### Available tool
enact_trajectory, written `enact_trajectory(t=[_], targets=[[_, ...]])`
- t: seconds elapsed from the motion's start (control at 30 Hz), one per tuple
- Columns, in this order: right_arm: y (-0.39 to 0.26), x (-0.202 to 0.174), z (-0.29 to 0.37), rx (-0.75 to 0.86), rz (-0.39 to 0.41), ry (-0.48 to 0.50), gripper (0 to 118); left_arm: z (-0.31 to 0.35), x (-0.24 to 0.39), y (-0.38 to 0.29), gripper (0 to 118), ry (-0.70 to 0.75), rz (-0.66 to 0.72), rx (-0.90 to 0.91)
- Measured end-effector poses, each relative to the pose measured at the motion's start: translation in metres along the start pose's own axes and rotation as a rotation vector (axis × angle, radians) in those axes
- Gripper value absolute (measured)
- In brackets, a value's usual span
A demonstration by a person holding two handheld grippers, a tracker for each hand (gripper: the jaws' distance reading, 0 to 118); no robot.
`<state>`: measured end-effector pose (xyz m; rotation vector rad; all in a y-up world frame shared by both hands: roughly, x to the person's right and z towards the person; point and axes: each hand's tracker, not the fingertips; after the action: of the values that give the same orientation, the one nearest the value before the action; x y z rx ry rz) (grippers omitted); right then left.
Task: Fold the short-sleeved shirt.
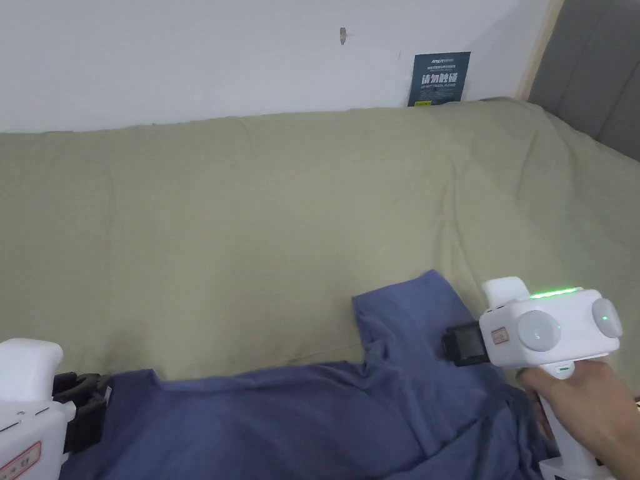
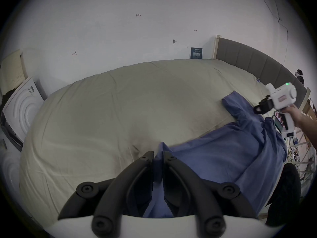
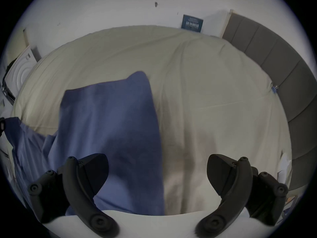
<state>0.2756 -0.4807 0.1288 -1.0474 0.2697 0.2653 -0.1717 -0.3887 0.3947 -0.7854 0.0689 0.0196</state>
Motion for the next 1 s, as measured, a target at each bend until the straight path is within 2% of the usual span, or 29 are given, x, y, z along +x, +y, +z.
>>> enact_trajectory(t=[0.07,0.1,0.13,0.17,0.2,0.23,0.27,0.33,0.4,0.5,0.6,0.73,0.8,0.9,0.97,1.0], targets=[[-0.003,-0.015,-0.003,-0.029,0.036,-0.022,109,-0.001,-0.003,-0.001,11,0.005,0.004,-0.007],[-0.007,-0.023,0.007,0.037,0.082,-0.019,97,-0.001,-0.005,-0.002,11,0.011,0.001,-0.012],[-0.009,-0.031,0.015,0.065,0.12,-0.008,80,-0.002,-0.005,-0.003,12,0.013,0.002,-0.014],[-0.01,-0.038,0.022,0.062,0.131,0.043,56,-0.003,-0.006,-0.004,11,0.013,0.006,-0.017],[-0.012,-0.045,0.026,0.069,0.15,0.074,27,-0.005,-0.007,-0.006,12,0.01,0.011,-0.023],[-0.014,-0.051,0.029,0.076,0.193,0.034,12,-0.006,-0.007,-0.007,12,0.007,0.018,-0.026],[-0.015,-0.052,0.03,0.073,0.188,0.041,4,-0.008,-0.006,-0.008,12,0.008,0.021,-0.028],[-0.013,-0.039,0.03,0.07,0.13,0.097,4,-0.01,-0.008,-0.009,11,-0.001,0.044,-0.033],[-0.013,-0.034,0.043,0.135,0.117,0.081,4,-0.009,-0.012,-0.01,11,-0.031,0.095,-0.017],[-0.017,-0.03,0.084,0.25,0.146,0.102,4,0.007,-0.011,-0.004,11,0.014,0.078,0.021],[-0.031,-0.03,0.143,0.371,0.203,0.129,4,0.048,-0.017,-0.002,11,0.001,0.15,0.114],[-0.078,-0.021,0.224,0.485,0.203,0.207,4,0.12,-0.021,-0.02,11,0.003,0.155,0.169],[-0.113,-0.018,0.25,0.505,0.23,0.21,4,0.148,-0.02,-0.043,11,0.0,0.155,0.168],[-0.165,-0.023,0.264,0.483,0.254,0.255,4,0.167,-0.017,-0.084,11,-0.022,0.174,0.122],[-0.189,-0.026,0.251,0.481,0.288,0.181,4,0.157,-0.014,-0.104,11,0.041,0.14,0.086],[-0.198,-0.026,0.244,0.469,0.271,0.201,4,0.15,-0.013,-0.111,12,0.058,0.143,0.058]])
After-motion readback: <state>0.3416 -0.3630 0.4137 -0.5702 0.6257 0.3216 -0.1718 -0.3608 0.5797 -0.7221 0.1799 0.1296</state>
